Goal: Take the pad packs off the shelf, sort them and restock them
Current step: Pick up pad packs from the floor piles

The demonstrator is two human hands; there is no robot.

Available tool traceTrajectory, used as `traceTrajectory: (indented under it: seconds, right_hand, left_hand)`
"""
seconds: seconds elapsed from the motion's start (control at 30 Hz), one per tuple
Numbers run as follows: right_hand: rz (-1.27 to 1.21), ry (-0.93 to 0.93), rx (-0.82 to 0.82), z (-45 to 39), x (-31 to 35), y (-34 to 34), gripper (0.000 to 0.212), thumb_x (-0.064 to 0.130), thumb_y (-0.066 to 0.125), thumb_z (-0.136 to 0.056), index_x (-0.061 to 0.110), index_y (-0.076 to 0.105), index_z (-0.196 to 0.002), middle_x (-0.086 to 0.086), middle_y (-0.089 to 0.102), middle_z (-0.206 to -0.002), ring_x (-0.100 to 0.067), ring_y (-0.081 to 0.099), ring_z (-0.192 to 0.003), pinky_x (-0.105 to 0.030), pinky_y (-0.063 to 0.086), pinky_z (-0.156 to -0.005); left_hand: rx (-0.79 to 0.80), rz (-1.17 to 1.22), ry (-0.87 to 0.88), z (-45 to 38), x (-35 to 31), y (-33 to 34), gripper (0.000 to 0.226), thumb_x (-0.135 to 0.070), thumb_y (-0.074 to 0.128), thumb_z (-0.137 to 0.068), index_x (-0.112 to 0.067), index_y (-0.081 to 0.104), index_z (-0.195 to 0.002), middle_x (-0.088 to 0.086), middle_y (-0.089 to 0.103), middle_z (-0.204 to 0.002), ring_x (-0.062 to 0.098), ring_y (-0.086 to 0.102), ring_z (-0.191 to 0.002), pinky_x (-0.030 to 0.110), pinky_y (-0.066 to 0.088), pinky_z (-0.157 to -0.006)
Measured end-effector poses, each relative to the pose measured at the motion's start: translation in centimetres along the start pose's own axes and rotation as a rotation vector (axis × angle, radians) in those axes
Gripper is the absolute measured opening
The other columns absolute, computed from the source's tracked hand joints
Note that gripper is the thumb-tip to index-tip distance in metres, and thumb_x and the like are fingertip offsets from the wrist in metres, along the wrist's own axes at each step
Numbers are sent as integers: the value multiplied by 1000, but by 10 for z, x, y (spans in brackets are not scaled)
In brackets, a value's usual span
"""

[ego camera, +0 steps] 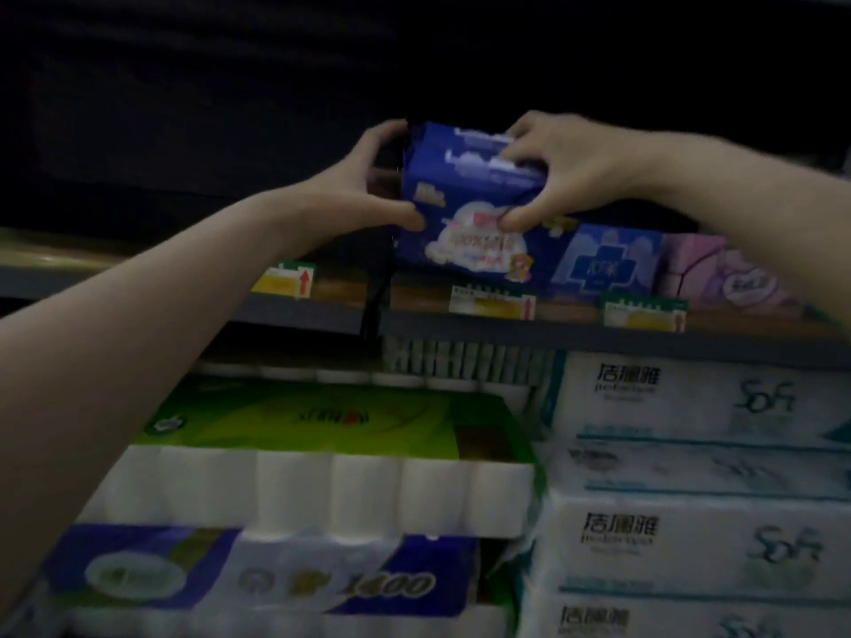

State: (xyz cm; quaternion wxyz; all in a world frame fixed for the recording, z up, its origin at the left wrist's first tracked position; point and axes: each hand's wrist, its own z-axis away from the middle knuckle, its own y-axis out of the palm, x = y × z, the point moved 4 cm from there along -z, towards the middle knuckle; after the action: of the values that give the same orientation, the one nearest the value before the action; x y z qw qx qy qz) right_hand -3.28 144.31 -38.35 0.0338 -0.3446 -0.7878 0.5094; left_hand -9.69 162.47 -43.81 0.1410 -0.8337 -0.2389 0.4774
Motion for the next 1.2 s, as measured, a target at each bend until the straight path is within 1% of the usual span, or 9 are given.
traceTrajectory:
  seconds: [0.1,0.23,0.47,0.63,0.73,0.83,0.97,1.07,1.2]
  right_hand:
    - [226,32,59,-31,-17,30,57,55,66,-76,17,56,-117,-16,34,-135,-36,40,-117,-37,32,-97]
    - [298,47,65,-61,-36,65,68,62,61,-76,20,50,-129,-16,29,-142,-38,34,-122,-40,26,-101]
    - [147,47,200,-117,-66,102,76,58,64,-78,21,40,-140,-15,24,-146,-37,32,-126,-38,27,-103]
    - [-129,92,368,-130,-98,153,84,41,68,-82,22,20,-148,-9,32,-147,-27,39,-127,-32,37,-103]
    - [55,210,497,-136,-110,175,80,37,63,-86,24,15,-149,-10,34,-147,-27,42,-126,-36,37,-100]
    - [264,255,511,-135,-109,179,65,37,46,-96,23,13,-149,-9,31,-150,-26,34,-134,-46,18,-112]
    - [117,180,156,-125,-91,145,50,24,43,-97,17,26,-144,-12,48,-137,-26,44,-125,-43,12,-114]
    - [-259,96,-217,-98,-54,97,37,16,45,-96,12,43,-133,-12,58,-121,-27,54,-109,-33,36,-98]
    - [-537,-126,-489,-15,14,74,25,13,51,-92,3,56,-114,-4,62,-102,-12,58,-96,-19,43,-82]
  left_hand:
    - [-110,-165,-124,-14,14,-1,76,-9,66,-83,-21,23,-145,1,54,-117,13,52,-104,22,40,-83]
    - [-167,-361,-233,-33,34,0,67,-17,62,-88,-14,25,-144,10,49,-135,19,50,-108,24,37,-84]
    - [-234,-380,-305,-87,43,-2,72,-16,63,-87,-12,23,-145,12,48,-136,23,52,-114,30,43,-90]
    - [-188,-391,-369,-108,63,1,70,-14,60,-90,-14,19,-147,11,45,-138,20,50,-110,24,40,-82]
    - [-208,-436,-390,-117,71,0,69,-16,59,-90,-13,19,-146,12,46,-138,25,48,-120,23,37,-84]
    - [-246,-461,-375,-120,76,-3,65,-17,60,-90,-10,25,-144,13,48,-134,26,51,-116,25,40,-84]
    - [-341,-507,-261,-107,62,-15,56,-16,58,-91,-7,32,-140,13,50,-132,26,50,-116,24,38,-82]
    - [-484,-533,-57,-81,45,-24,44,-11,57,-90,-5,43,-131,11,57,-121,22,54,-107,24,39,-80]
    - [-598,-693,330,-8,34,-11,26,-8,52,-87,-3,54,-112,8,61,-102,20,59,-94,22,40,-77]
